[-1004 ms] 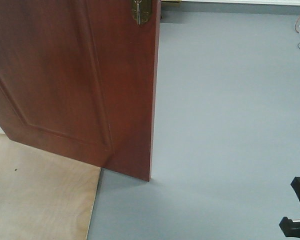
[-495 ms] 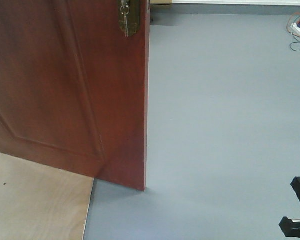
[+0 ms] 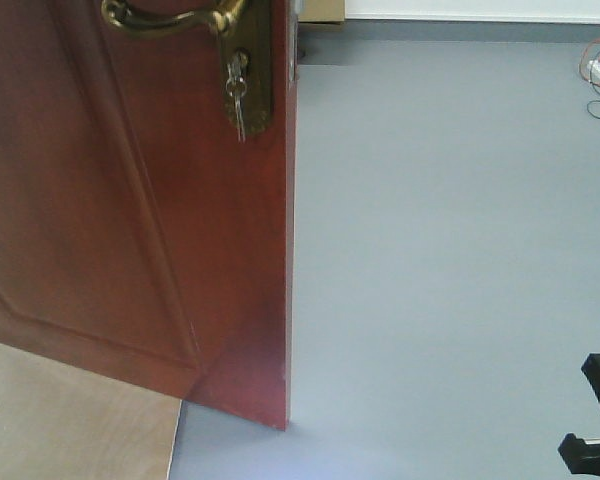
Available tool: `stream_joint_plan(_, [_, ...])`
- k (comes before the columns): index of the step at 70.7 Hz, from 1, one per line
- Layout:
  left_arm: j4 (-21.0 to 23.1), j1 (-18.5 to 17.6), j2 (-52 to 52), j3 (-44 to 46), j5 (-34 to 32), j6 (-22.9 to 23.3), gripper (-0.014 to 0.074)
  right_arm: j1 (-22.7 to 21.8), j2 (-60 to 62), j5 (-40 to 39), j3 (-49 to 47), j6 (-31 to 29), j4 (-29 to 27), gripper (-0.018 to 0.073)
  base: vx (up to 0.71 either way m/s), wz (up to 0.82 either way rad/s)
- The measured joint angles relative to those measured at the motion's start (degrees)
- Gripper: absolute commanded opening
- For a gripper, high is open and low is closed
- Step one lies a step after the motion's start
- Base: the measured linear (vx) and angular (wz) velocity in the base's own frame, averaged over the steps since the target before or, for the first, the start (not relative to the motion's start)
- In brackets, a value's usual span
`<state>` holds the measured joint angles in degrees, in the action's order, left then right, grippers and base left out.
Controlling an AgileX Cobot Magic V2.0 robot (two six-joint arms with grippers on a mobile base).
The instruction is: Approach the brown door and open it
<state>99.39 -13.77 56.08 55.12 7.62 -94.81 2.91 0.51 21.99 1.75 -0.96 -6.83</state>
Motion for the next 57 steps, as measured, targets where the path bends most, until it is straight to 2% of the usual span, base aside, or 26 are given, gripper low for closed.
stream_joint_plan(57, [-0.2, 0.0, -1.0, -0.2, 0.5, 0.0, 0.0017, 0.0, 0.0, 0.0, 0.0, 0.0, 0.0, 0.0, 0.18, 0.03])
